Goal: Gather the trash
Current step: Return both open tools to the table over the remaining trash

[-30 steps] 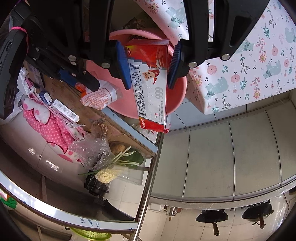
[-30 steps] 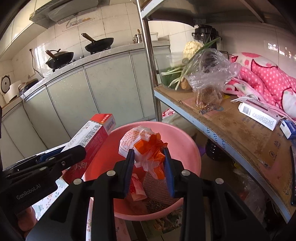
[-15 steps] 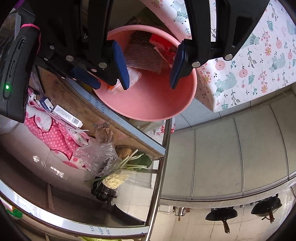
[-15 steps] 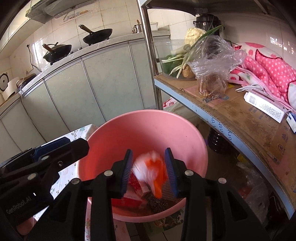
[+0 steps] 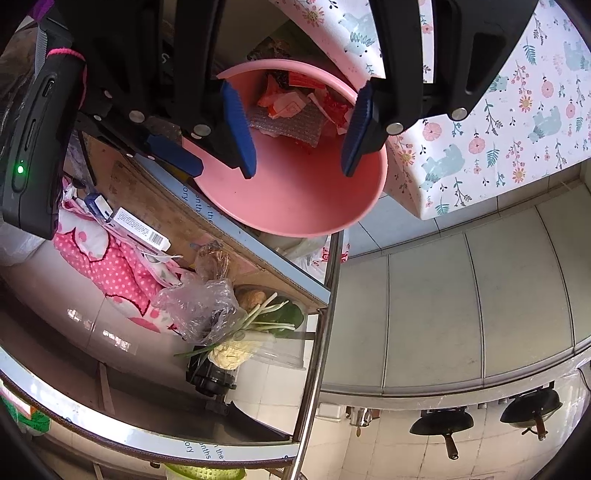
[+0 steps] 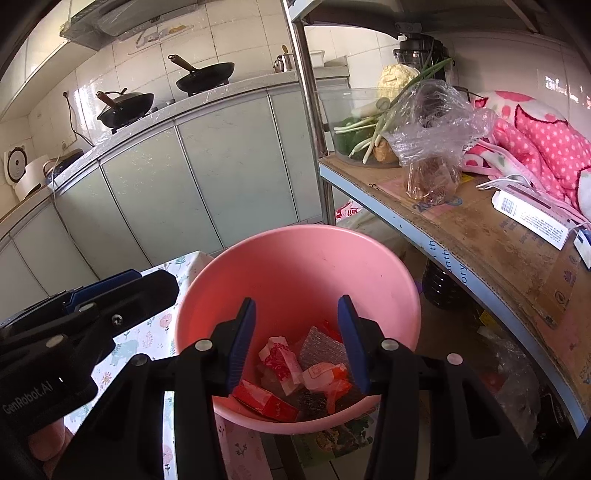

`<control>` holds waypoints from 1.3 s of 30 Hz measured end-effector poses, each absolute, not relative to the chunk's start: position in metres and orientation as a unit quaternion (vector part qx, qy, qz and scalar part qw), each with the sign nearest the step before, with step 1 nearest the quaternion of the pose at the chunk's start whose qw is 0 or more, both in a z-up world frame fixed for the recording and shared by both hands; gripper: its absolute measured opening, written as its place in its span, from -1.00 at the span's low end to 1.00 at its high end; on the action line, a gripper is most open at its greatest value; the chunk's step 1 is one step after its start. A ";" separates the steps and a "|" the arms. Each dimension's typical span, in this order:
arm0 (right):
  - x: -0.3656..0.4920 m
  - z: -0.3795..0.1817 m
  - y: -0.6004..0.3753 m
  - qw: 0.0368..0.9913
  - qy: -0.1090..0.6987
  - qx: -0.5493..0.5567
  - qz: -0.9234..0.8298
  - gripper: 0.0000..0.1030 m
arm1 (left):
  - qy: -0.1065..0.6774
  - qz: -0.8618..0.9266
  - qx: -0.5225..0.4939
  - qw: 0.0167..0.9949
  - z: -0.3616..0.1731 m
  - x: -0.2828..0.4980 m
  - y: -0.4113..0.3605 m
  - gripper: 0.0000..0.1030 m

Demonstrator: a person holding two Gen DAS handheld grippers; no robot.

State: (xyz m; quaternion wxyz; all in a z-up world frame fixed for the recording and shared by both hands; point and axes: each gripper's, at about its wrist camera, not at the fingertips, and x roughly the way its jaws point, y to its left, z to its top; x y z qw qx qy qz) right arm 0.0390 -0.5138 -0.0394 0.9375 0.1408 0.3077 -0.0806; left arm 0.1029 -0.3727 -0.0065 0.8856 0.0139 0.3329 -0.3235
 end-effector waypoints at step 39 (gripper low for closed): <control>-0.037 0.012 -0.483 0.957 0.255 0.139 -0.027 -0.08 | 0.273 -0.339 0.018 0.900 0.058 0.026 -0.314 -0.05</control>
